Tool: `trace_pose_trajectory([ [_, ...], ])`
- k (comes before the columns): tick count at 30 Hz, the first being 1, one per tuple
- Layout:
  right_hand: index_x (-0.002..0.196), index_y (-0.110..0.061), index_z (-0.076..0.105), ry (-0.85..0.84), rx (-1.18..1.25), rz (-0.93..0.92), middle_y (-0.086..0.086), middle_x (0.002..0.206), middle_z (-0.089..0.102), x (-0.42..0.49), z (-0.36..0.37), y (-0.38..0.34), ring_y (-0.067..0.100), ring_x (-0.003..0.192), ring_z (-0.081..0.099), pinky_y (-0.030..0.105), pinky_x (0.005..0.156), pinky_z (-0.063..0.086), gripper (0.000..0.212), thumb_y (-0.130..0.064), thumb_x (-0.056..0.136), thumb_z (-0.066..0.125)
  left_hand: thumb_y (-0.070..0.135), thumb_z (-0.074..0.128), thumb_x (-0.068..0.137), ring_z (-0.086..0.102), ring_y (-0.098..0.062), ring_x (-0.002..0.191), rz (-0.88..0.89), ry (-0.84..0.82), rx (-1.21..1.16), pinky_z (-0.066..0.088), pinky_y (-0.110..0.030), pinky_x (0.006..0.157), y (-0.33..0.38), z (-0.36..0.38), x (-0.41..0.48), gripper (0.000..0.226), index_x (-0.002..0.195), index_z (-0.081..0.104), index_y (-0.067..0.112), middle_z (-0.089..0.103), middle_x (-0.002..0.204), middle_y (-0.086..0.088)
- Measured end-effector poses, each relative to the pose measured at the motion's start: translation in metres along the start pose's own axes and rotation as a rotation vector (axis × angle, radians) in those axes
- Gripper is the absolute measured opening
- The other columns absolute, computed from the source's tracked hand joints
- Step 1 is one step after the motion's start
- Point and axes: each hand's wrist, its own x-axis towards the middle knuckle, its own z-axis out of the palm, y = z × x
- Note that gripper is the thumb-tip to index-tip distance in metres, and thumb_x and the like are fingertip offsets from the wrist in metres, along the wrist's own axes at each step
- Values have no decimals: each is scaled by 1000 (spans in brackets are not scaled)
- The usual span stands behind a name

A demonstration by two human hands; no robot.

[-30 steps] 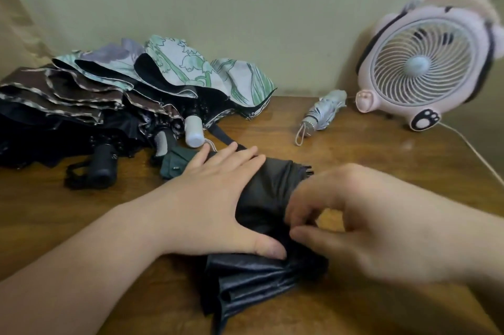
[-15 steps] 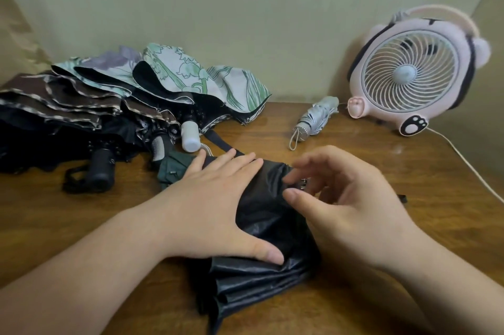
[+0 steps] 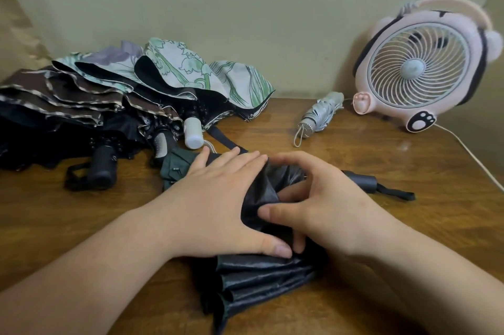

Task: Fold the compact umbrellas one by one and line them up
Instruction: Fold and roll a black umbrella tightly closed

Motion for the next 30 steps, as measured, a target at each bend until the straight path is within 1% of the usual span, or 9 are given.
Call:
trace_pose_trajectory([
  [2,141,-38,45,15,328,68,11,98,78,4,3,2,19,43,59,20,38,40,82,2,78,82,109,34,51,-21,0,153,-1,2,-9,-10,-48,127,0,0,0,141,161,-13,36,-13,168,23],
  [4,146,-38,41,13,470,103,16,103,76,8,4,5,17,40,55,20,35,31,89,6,78,78,109,33,50,-21,1,152,0,3,-18,-10,-48,127,1,1,0,140,161,-13,37,-13,167,24],
  [8,146,-29,45,19,406,10,12,68,68,13,-1,9,14,32,41,19,33,29,81,10,81,74,110,27,52,-19,-1,153,11,13,-13,-9,-47,128,-1,2,1,139,161,-14,35,-12,168,22],
  [10,142,-28,48,27,427,-23,8,60,58,11,-10,9,12,31,40,18,32,30,77,7,79,76,110,28,54,-20,-1,153,13,12,-20,-10,-47,127,-1,2,1,135,160,-15,37,-13,168,23],
  [18,119,-10,57,14,511,-46,14,69,56,-5,-25,18,9,34,37,16,34,30,56,0,67,74,106,36,58,-20,-5,154,34,24,-16,-10,-50,127,-1,2,-1,127,157,-16,46,-17,167,24],
  [22,116,-14,59,65,429,-58,14,73,57,-6,-22,17,12,38,40,16,36,30,51,-13,69,77,99,39,68,-19,-2,154,58,58,-5,-7,-49,128,-3,2,-3,117,158,-15,47,-18,166,25],
  [25,123,-25,57,92,296,-6,9,78,72,-6,-20,9,21,42,57,14,35,33,48,-16,81,78,84,48,79,-19,0,153,72,64,7,-6,-49,128,-5,2,-5,108,159,-15,44,-18,166,26],
  [27,130,-29,54,96,301,55,9,61,68,0,-17,9,21,38,57,14,34,33,46,-13,90,72,73,51,83,-21,1,153,75,58,17,-7,-49,128,-4,2,-4,106,159,-16,42,-20,165,27],
  [30,132,-26,58,114,448,127,5,40,44,13,-17,12,14,30,35,23,39,20,51,-4,88,72,65,51,81,-23,2,152,76,37,26,-8,-49,128,-3,2,-4,107,159,-18,41,-22,165,27],
])
